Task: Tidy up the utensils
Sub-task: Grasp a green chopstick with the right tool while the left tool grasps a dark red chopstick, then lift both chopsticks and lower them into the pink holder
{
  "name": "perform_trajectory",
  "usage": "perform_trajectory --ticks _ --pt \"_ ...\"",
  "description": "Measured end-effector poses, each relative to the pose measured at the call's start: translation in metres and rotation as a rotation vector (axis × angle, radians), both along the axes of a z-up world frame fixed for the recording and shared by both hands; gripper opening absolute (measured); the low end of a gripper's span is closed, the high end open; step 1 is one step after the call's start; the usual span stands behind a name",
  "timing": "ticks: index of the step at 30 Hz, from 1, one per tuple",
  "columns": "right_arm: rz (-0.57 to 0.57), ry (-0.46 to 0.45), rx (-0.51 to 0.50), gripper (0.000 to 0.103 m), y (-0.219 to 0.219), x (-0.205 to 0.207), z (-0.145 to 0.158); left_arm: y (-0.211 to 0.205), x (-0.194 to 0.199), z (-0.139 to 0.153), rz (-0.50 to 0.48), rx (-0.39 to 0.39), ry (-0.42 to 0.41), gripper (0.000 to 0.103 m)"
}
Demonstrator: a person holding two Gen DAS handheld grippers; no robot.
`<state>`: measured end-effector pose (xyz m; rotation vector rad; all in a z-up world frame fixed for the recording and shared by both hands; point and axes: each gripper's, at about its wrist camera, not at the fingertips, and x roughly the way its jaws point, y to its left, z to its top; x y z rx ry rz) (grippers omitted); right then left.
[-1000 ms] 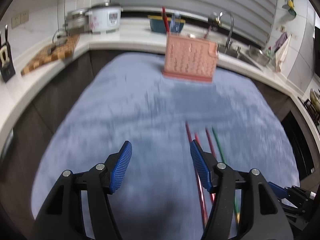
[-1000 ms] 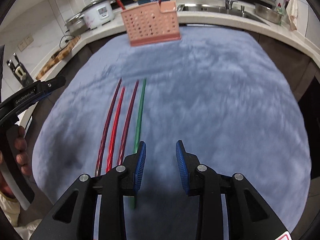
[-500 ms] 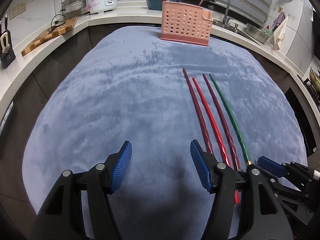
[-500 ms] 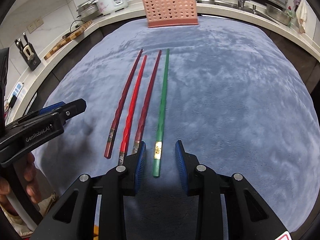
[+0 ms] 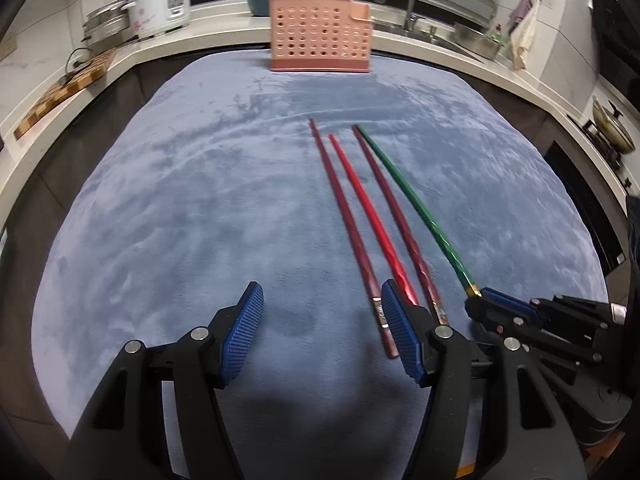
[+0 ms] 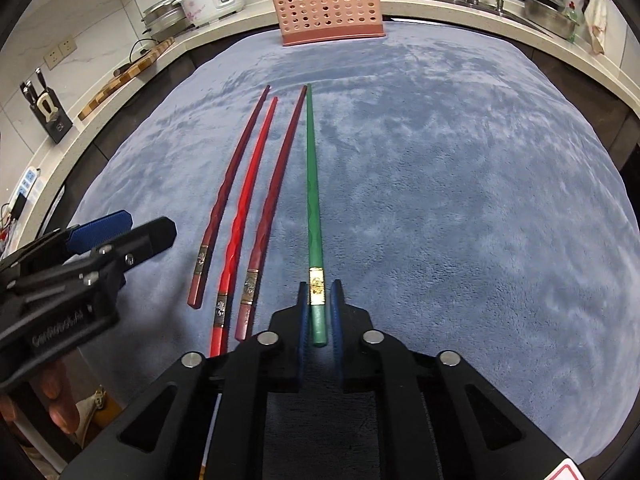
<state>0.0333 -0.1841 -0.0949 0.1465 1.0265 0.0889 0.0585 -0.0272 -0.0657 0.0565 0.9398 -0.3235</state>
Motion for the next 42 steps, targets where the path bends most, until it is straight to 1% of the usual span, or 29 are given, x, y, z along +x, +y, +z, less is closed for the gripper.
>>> perform_trajectory --ticks 7,12,18,21,23,24,26,27,28,30,35,40,42 --pt "-0.014 -0.015 -0.002 0.007 -0.003 -0.002 0.003 -0.009 0.000 -0.008 -0.046 0.002 0.037 0.058" --pt "-0.032 -0.012 0.016 0.007 -0.010 -0.002 0.003 -0.010 0.005 -0.021 -0.052 -0.004 0.101 0.058" --pt "-0.032 -0.012 0.017 0.007 -0.011 -0.003 0.002 -0.015 0.002 -0.025 -0.065 0.038 0.088 0.057" --pt "-0.033 -0.011 0.019 0.007 -0.011 -0.003 0.002 -0.013 0.003 -0.025 -0.058 0.028 0.087 0.046" --pt "-0.033 -0.012 0.018 0.007 -0.011 -0.003 0.002 -0.009 0.004 -0.024 -0.047 0.015 0.088 0.032" --pt "-0.033 -0.011 0.017 0.007 -0.011 -0.003 0.002 -0.007 0.004 -0.024 -0.042 0.008 0.089 0.029" --pt "-0.033 -0.012 0.018 0.007 -0.011 -0.003 0.002 -0.005 0.006 -0.024 -0.039 -0.002 0.089 0.012" --pt "-0.032 -0.012 0.018 0.007 -0.011 -0.003 0.002 -0.004 0.006 -0.023 -0.039 -0.007 0.089 0.009" --pt "-0.032 -0.012 0.018 0.007 -0.011 -0.003 0.002 -0.003 0.006 -0.023 -0.036 -0.009 0.088 0.007" --pt "-0.030 -0.016 0.015 0.007 -0.011 -0.003 0.004 -0.002 0.006 -0.021 -0.028 -0.013 0.084 0.007" --pt "-0.030 -0.036 0.007 0.007 -0.013 -0.004 0.014 0.005 0.008 -0.008 -0.002 -0.018 0.041 0.007" --pt "-0.044 -0.076 0.022 0.007 -0.020 0.001 0.036 0.007 0.011 0.012 0.009 -0.025 -0.002 0.007" --pt "-0.051 -0.101 0.030 0.007 -0.023 0.004 0.048 0.010 0.015 0.025 0.018 -0.034 -0.030 0.007"
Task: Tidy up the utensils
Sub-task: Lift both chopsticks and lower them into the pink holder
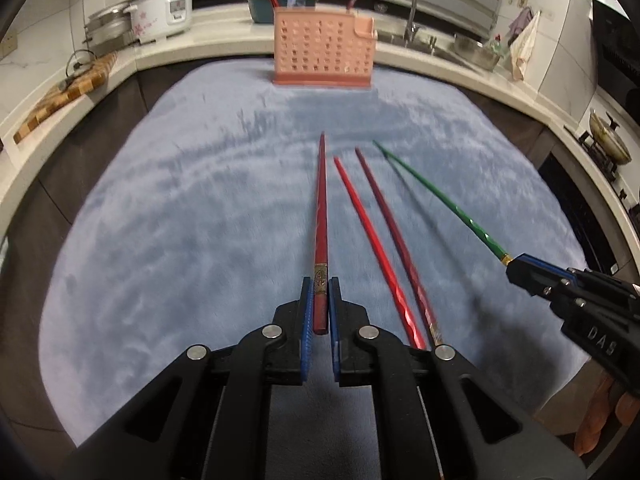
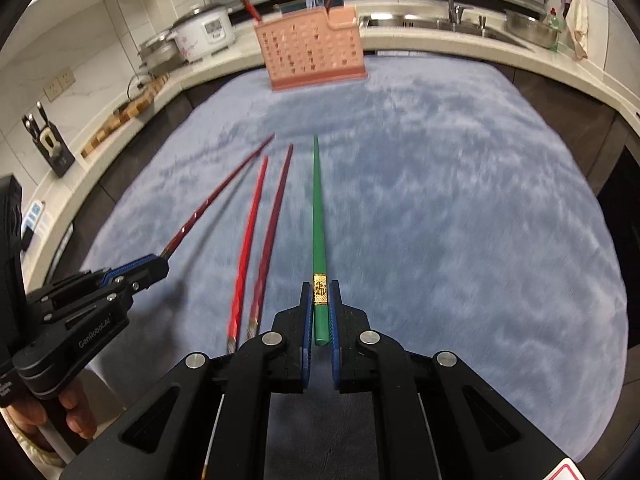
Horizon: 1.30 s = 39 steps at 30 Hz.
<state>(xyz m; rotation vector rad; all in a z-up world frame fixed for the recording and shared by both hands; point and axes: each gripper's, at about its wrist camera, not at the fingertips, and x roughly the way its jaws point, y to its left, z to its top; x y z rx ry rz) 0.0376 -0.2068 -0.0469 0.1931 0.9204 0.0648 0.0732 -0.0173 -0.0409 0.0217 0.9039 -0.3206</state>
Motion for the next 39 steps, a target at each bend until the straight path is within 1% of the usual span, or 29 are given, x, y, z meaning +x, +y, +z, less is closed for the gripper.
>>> perform_trajectory --ticks 5,12,16,19,23,27,30,35,39 --pt "-0.014 -0.070 0.006 0.007 -0.007 0.010 0.032 0.008 0.010 0.029 0.031 -0.035 -0.053 0.007" --pt "-0.030 -0.181 0.005 0.007 -0.016 0.027 0.079 0.018 0.026 0.075 0.060 -0.077 -0.154 0.007" --pt "-0.039 -0.226 0.015 0.007 -0.023 0.038 0.099 0.022 0.041 0.097 0.077 -0.094 -0.206 0.007" --pt "-0.047 -0.262 0.027 0.007 -0.029 0.048 0.115 0.026 0.056 0.113 0.092 -0.120 -0.229 0.007" --pt "-0.053 -0.308 0.041 0.007 -0.036 0.064 0.137 0.027 0.075 0.131 0.098 -0.129 -0.259 0.007" --pt "-0.055 -0.351 0.050 0.007 -0.044 0.088 0.159 0.026 0.095 0.151 0.096 -0.132 -0.291 0.007" --pt "-0.054 -0.377 0.066 0.007 -0.049 0.108 0.175 0.025 0.112 0.171 0.092 -0.139 -0.331 0.007" --pt "-0.054 -0.424 0.107 0.007 -0.056 0.142 0.202 0.022 0.143 0.209 0.086 -0.157 -0.409 0.007" --pt "-0.058 -0.486 0.120 0.007 -0.056 0.181 0.229 0.017 0.178 0.242 0.089 -0.170 -0.483 0.007"
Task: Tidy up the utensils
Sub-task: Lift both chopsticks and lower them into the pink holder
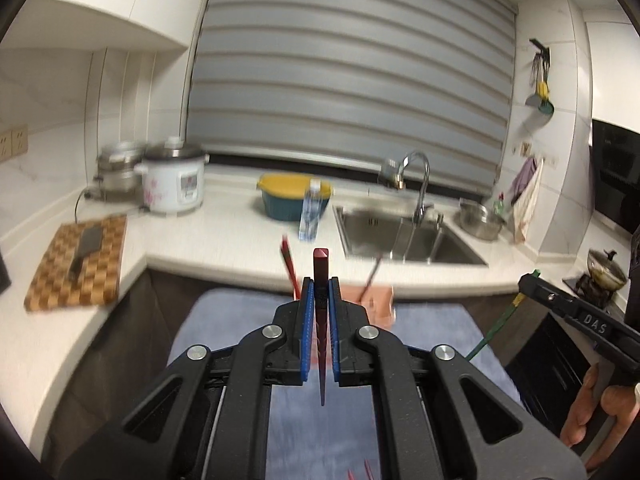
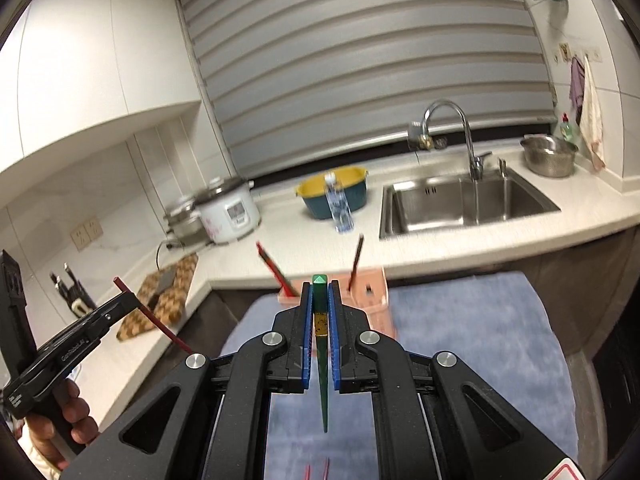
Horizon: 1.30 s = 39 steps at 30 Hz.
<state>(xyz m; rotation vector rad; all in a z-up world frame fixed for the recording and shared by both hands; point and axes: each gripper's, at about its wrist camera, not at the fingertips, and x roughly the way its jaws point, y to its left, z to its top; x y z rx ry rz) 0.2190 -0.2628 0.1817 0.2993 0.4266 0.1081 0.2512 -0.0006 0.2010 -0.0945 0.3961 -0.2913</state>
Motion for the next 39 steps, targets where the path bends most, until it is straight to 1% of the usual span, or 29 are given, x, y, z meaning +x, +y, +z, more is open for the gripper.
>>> perform_trajectory --ticks 6,9,12,14,18,21,24,27,32,34,36,39 --pt "-0.030 -0.080 0.000 0.007 0.005 0.068 0.037 -0.010 0.054 0.035 0.003 -0.031 -0.087 0.007" --pt "-0.049 -0.110 -0.016 0.007 0.009 0.097 0.048 -0.014 0.079 0.042 0.012 -0.037 -0.114 0.007" --pt "-0.067 -0.120 -0.015 0.007 0.008 0.129 0.050 -0.017 0.102 0.039 0.021 -0.038 -0.118 0.007" --pt "-0.074 -0.118 -0.012 0.007 0.007 0.145 0.046 -0.020 0.119 0.032 0.023 -0.036 -0.103 0.007" --pt "-0.081 -0.064 -0.002 0.007 0.003 0.178 0.024 -0.026 0.146 0.009 0.020 -0.029 -0.043 0.007" --pt "-0.070 -0.018 0.029 0.007 -0.001 0.189 0.004 -0.029 0.156 -0.009 0.021 -0.016 -0.011 0.007" --pt "-0.065 0.021 0.022 0.007 -0.002 0.194 -0.014 -0.031 0.166 -0.026 0.023 -0.011 0.025 0.007" --pt "-0.058 0.047 0.012 0.007 0.001 0.197 -0.026 -0.032 0.174 -0.039 0.028 -0.014 0.056 0.007" --pt "-0.050 0.078 0.001 0.008 0.001 0.198 -0.037 -0.030 0.178 -0.051 0.026 -0.035 0.091 0.007" --pt "-0.058 0.076 0.000 0.012 -0.001 0.196 -0.039 -0.031 0.176 -0.053 0.027 -0.031 0.097 0.008" --pt "-0.064 0.080 0.004 0.013 -0.004 0.194 -0.041 -0.033 0.174 -0.055 0.029 -0.018 0.103 0.009" --pt "-0.066 0.083 0.010 0.013 -0.006 0.190 -0.041 -0.035 0.169 -0.056 0.035 -0.009 0.105 0.017"
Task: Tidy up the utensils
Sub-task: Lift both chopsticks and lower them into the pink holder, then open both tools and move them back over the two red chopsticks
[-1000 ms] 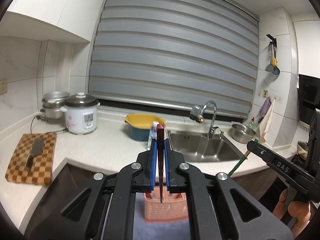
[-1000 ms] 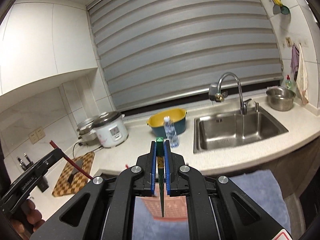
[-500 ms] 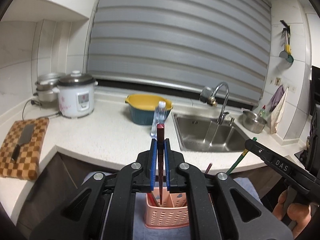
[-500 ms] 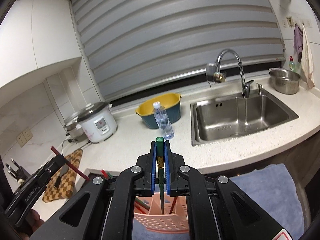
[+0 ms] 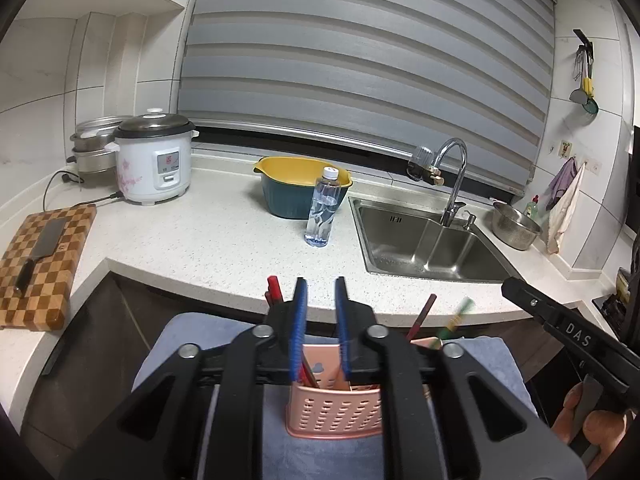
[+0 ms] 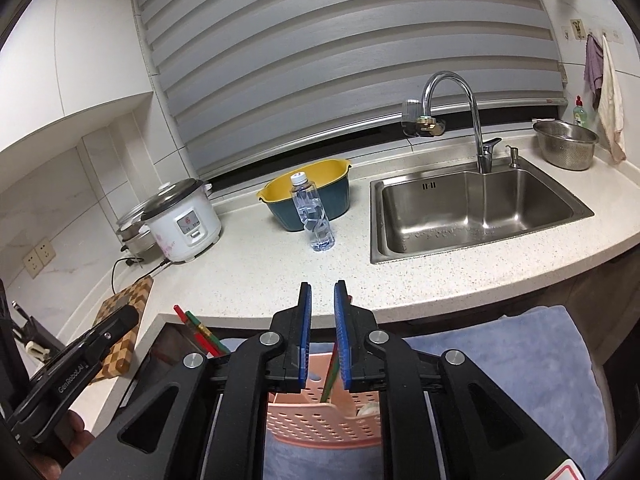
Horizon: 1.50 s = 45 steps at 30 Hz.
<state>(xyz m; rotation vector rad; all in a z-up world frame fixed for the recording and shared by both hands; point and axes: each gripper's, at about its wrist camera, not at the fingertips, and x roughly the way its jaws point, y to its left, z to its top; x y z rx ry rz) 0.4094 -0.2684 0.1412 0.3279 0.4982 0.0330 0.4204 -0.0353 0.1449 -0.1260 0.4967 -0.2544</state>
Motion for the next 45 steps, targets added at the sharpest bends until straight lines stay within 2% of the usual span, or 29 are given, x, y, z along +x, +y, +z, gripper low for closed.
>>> perform_trajectory --ticks 22,37,43,45 --pt "0.000 0.005 -0.041 0.013 -0.001 -0.054 -0.002 -0.006 -0.034 0.004 -0.006 0.025 -0.002 0.018" --pt "0.007 0.022 -0.068 0.013 -0.002 -0.072 -0.018 0.010 -0.058 -0.009 0.005 0.017 0.025 0.018" --pt "0.011 0.033 -0.057 0.013 -0.003 -0.097 -0.029 0.021 -0.085 -0.024 0.003 0.009 0.055 0.026" --pt "0.012 0.040 -0.062 0.017 -0.002 -0.108 -0.035 0.024 -0.095 -0.030 0.003 0.004 0.065 0.029"
